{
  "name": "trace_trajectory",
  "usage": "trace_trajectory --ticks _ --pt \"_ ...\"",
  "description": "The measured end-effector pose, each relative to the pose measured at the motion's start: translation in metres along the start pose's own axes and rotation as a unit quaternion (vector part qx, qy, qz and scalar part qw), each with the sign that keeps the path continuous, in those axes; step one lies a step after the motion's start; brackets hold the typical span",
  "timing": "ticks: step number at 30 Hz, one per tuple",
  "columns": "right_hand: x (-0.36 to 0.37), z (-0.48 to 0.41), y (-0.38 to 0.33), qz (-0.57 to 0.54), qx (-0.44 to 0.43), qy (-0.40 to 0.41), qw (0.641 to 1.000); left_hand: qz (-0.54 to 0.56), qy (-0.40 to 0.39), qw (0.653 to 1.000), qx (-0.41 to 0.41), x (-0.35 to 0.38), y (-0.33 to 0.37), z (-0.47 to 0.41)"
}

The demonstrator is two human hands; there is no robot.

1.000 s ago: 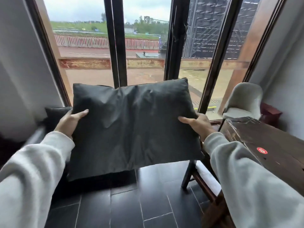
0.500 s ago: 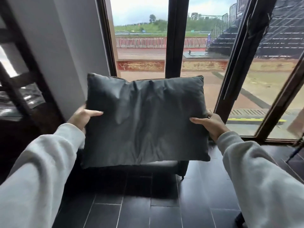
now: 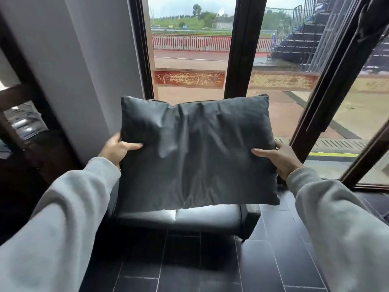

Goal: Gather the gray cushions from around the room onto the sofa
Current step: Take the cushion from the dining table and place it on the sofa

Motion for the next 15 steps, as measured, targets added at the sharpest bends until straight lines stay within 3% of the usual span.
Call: trace_trajectory --ticks 15 --pt "0.046 -0.151 -0.015 -0.012 0.023 0.066 0.998 -0.012 -0.072 0.997 -0.035 0.051 0.001 -0.214"
Point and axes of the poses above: each hand's wrist, its own z-axis away from the middle knuckle, its own x-axis out of the palm, y = z × x, the point moved 7 cm from there along -z, towards the middle knuckle, and after that the axes turned 5 degrees about z, right-handed, at the moved point
